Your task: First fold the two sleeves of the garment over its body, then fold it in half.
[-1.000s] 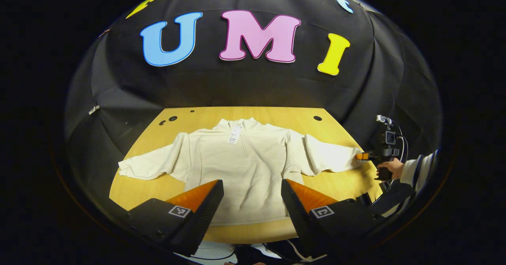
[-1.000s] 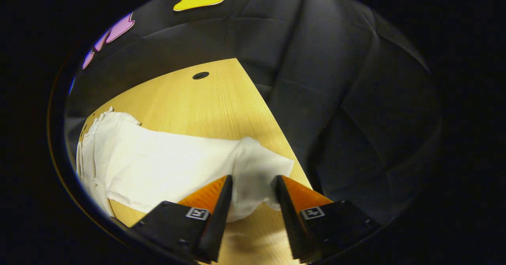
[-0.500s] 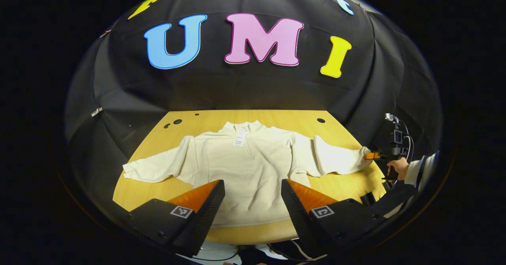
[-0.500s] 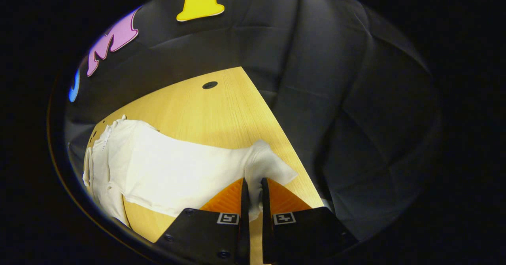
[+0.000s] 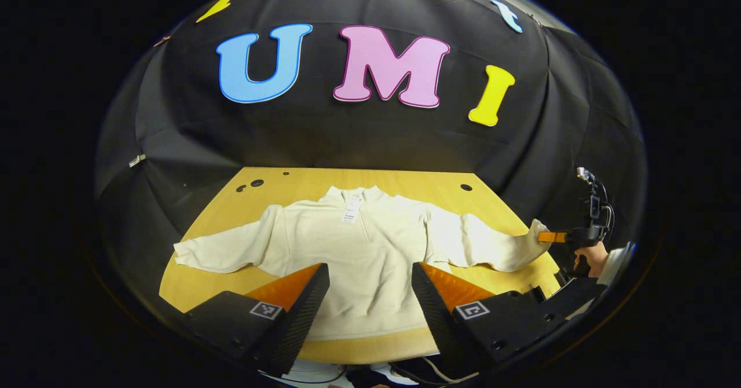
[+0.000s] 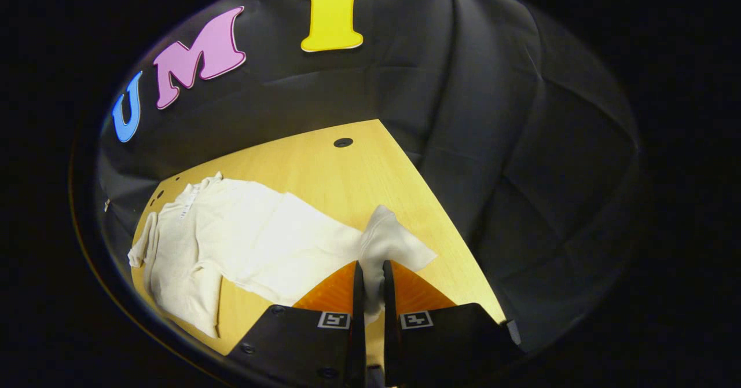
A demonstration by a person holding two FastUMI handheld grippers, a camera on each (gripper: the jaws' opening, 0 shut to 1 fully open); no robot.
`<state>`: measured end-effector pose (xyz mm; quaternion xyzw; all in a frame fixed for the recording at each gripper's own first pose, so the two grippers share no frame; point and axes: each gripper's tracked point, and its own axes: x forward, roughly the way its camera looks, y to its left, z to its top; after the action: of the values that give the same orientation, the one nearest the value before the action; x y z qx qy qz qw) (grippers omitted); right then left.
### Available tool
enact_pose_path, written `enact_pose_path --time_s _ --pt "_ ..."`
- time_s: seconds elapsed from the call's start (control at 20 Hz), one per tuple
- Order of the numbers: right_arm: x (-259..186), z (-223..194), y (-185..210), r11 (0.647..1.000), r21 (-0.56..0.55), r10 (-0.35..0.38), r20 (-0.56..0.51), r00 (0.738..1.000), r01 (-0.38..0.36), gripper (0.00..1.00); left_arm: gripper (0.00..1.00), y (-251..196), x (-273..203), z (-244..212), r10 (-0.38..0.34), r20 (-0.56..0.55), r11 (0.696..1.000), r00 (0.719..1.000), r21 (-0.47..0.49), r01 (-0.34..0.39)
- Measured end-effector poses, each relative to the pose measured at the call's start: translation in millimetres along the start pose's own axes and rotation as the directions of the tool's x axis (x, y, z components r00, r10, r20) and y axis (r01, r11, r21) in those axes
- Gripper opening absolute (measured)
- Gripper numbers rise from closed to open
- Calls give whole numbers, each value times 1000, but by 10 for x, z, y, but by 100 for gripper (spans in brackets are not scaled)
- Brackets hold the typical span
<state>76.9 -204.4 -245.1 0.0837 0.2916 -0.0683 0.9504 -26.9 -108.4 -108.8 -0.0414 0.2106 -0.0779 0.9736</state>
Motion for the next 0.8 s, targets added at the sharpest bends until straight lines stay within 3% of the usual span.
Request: enact_pose_path --time_s 0.4,0.8 --pt "-555 148 952 994 22 101 88 991 -103 16 91 250 -79 16 -40 30 999 999 -20 41" --pt "-640 221 2111 981 -2 193 119 974 -194 16 90 774 -183 -4 -35 50 998 998 -44 37"
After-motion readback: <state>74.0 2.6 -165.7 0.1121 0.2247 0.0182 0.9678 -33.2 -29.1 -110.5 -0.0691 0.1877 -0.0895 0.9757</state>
